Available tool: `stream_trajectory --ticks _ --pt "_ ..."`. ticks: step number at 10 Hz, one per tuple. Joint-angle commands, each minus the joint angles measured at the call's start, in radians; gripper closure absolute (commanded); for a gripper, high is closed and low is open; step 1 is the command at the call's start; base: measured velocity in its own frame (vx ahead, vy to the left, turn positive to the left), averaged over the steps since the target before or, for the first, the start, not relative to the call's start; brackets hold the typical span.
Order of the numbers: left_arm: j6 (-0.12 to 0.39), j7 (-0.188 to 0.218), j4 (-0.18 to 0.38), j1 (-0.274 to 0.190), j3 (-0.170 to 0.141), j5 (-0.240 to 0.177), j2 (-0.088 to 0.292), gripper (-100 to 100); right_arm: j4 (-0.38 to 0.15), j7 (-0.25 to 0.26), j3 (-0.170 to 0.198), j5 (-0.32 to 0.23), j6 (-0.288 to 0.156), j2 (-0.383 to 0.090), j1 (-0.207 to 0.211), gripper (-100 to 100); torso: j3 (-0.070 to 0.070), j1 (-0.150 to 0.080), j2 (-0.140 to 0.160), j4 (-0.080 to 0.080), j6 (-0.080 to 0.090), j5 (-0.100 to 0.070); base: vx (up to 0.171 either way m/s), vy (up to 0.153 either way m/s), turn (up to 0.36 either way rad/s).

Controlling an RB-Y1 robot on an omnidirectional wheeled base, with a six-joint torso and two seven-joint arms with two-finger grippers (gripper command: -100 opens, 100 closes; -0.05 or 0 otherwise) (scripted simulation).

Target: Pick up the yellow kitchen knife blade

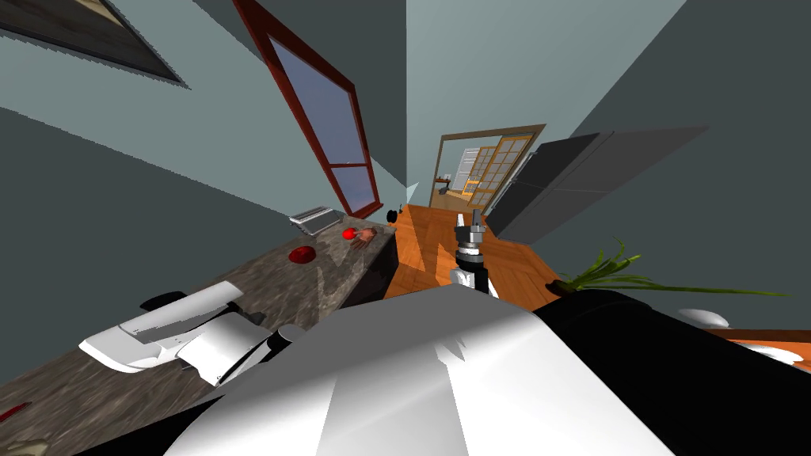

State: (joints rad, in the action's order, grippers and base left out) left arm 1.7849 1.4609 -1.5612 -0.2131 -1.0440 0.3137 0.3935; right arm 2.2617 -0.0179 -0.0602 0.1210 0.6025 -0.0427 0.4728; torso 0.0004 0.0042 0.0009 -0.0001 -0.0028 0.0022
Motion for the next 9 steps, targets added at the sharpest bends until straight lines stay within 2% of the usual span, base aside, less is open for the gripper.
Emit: stream_trajectory --ticks 1,2,3,6,7,9 --pt "0.000 0.000 0.000 0.000 0.000 0.000 0.000 0 0.000 0.000 0.000 0.000 0.000 0.000 0.000 0 0.000 0.000 0.000 0.000 0.000 0.000 0.000 0.000 0.000" --pt "-0.005 0.010 0.001 0.002 -0.014 0.001 0.001 -100 0.000 0.000 0.000 0.000 0.000 0.000 0.000 0 0.000 0.000 0.000 0.000 0.000 0.000 -0.088 -0.079 -0.102" --pt "-0.007 0.014 0.001 0.003 -0.020 0.002 0.001 -100 0.000 0.000 0.000 0.000 0.000 0.000 0.000 0 0.002 -0.004 0.004 0.001 0.000 -0.001 -0.106 -0.120 -0.070" --pt "-0.026 0.053 -0.001 0.007 -0.079 -0.003 0.001 -100 0.000 0.000 0.000 0.000 0.000 0.000 0.000 0 0.005 -0.008 0.009 0.002 0.000 -0.002 -0.134 -0.126 -0.110" --pt "-0.029 0.062 -0.004 0.004 -0.096 -0.010 -0.001 -100 0.000 0.000 0.000 0.000 0.000 0.000 0.000 0 0.006 -0.008 0.010 0.002 0.000 -0.002 -0.116 -0.092 -0.058" --pt "-0.020 0.068 -0.019 -0.018 -0.122 -0.051 -0.014 -100 0.000 0.000 0.000 0.000 0.000 0.000 0.000 0 0.004 -0.005 0.007 0.002 0.000 -0.001 -0.083 -0.045 0.008"
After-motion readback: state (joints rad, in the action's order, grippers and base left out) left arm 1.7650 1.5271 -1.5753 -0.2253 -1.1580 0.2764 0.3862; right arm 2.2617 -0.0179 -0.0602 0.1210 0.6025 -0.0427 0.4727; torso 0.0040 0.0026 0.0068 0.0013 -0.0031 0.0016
